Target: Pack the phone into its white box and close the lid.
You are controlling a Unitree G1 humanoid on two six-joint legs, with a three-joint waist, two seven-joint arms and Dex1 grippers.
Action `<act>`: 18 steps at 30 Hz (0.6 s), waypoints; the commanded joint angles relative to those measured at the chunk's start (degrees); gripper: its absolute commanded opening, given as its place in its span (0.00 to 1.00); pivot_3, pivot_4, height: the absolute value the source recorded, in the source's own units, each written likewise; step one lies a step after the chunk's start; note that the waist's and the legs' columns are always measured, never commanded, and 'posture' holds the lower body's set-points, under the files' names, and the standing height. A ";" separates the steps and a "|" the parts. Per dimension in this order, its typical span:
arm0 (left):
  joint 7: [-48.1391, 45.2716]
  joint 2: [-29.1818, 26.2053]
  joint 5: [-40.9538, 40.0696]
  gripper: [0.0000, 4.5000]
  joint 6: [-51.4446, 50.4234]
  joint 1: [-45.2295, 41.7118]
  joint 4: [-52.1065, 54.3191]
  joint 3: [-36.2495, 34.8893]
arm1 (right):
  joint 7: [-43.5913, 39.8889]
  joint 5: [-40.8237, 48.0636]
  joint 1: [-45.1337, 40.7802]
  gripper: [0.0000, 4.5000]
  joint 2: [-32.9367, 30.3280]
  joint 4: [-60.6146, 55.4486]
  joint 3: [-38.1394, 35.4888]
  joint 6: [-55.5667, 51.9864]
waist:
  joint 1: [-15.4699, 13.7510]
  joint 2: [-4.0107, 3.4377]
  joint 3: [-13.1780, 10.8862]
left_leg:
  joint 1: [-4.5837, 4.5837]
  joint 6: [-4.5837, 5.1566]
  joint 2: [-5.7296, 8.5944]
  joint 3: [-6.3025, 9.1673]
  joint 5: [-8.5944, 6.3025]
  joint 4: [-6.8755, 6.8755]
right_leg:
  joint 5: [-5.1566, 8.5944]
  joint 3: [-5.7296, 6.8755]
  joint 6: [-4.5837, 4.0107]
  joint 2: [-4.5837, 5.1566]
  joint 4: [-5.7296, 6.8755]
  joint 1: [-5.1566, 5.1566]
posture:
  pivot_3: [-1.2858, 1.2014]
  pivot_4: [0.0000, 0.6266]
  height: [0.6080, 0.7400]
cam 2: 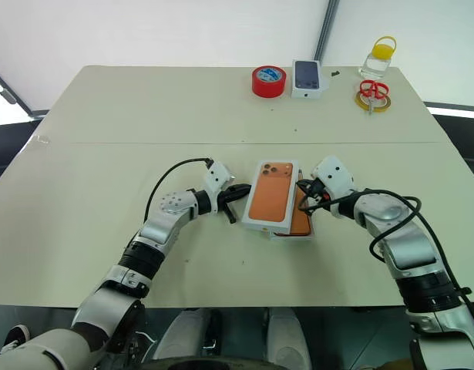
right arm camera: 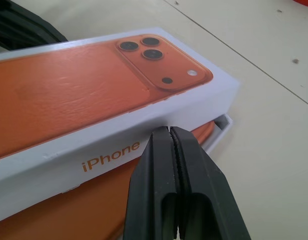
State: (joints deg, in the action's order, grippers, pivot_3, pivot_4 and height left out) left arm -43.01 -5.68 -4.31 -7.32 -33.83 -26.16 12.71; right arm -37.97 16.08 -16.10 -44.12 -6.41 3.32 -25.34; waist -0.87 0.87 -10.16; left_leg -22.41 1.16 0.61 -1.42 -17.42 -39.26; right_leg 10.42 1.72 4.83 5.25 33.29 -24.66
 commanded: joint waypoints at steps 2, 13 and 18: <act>-1.67 1.64 -0.64 0.00 -0.18 0.70 6.25 2.30 | -1.87 -1.11 1.56 0.01 -1.85 -3.97 -2.41 0.50 | 0.06 0.00 0.00 | 0.01 0.00 0.01 -0.01 0.00 0.00 | 0.00 0.00 0.00 0.02 0.01 0.00 | 0.52 0.24 1.00; -3.70 -0.10 1.20 0.00 0.34 1.66 9.08 4.73 | -4.60 -4.63 3.75 0.01 -4.53 -3.96 -3.63 1.46 | 0.05 0.00 0.00 | 0.02 0.00 0.00 0.00 0.00 0.00 | 0.03 0.01 -0.04 0.00 0.04 -0.01 | 0.52 0.24 1.00; -4.09 -2.41 1.96 0.00 1.52 3.15 9.25 5.14 | -5.91 -5.45 4.93 0.01 -5.10 -4.83 -3.59 2.05 | 0.06 0.00 0.00 | 0.03 0.00 0.00 0.00 0.00 0.00 | 0.03 0.01 -0.04 -0.01 0.04 -0.01 | 0.52 0.24 1.00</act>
State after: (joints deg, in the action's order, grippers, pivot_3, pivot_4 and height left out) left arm -46.76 -8.00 -2.23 -7.06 -30.61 -18.94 17.81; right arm -43.23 11.18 -11.39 -48.20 -8.80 1.37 -24.63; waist -0.82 0.87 -10.16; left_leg -22.38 1.16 0.60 -1.41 -17.42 -39.26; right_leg 10.45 1.73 4.79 5.25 33.33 -24.67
